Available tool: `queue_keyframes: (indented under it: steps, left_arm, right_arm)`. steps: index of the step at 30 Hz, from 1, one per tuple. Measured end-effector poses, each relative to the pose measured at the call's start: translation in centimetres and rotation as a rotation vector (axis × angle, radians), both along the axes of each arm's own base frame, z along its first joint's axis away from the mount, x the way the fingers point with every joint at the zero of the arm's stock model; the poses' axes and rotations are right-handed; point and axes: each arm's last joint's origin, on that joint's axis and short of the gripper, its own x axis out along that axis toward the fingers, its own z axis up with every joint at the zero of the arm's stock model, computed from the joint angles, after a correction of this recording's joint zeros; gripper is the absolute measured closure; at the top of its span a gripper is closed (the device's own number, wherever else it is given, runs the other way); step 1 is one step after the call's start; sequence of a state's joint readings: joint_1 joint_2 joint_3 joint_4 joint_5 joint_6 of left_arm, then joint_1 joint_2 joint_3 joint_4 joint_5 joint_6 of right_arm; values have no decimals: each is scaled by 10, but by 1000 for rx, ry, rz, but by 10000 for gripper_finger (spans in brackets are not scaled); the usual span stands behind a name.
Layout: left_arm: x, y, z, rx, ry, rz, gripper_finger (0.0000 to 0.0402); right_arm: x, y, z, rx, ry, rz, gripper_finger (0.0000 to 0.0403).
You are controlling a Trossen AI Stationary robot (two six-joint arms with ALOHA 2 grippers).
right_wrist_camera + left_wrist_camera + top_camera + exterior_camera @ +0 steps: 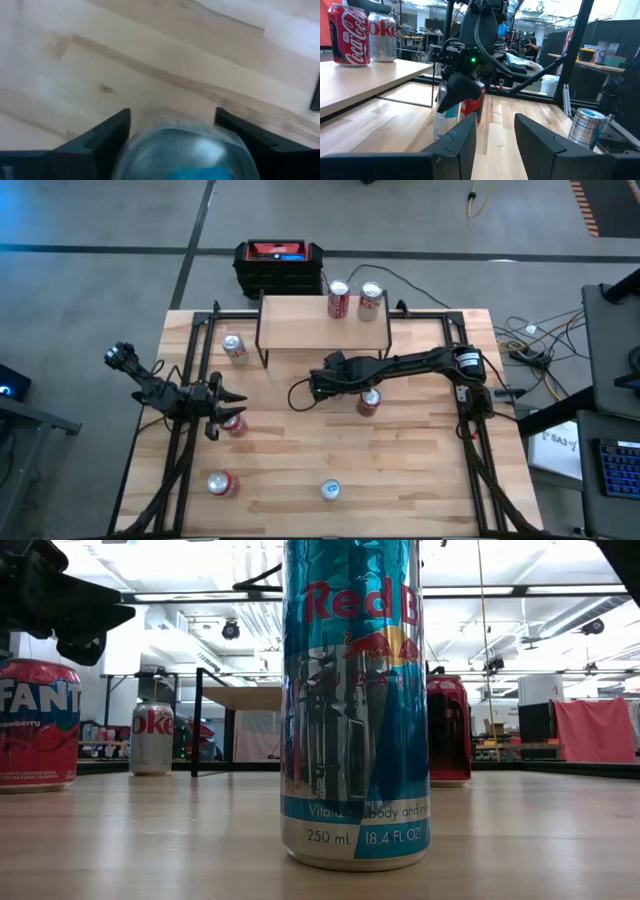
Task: Place canned beverage on shelf
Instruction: Put the top blue and soda can on the shelf
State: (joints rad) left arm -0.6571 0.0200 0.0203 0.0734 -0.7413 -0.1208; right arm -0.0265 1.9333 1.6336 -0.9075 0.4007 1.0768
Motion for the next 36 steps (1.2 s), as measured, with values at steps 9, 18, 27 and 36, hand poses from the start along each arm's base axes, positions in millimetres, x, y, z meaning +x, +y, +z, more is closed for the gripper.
queue_keyframes:
  steps: [9, 18, 27, 36]
  left_arm:
    - [0, 0, 0, 0, 0, 0, 283]
    - [0, 0, 0, 0, 0, -1, 283]
    - [0, 0, 0, 0, 1, 0, 283]
    - [0, 0, 0, 0, 0, 0, 283]
  right_arm:
    - [0, 1, 11, 26, 13, 2, 26]
    - [-6, 19, 33, 206, 88, 38, 22]
    - [-9, 36, 41, 179, 39, -123, 21]
    - [-16, 67, 32, 169, 33, -216, 21]
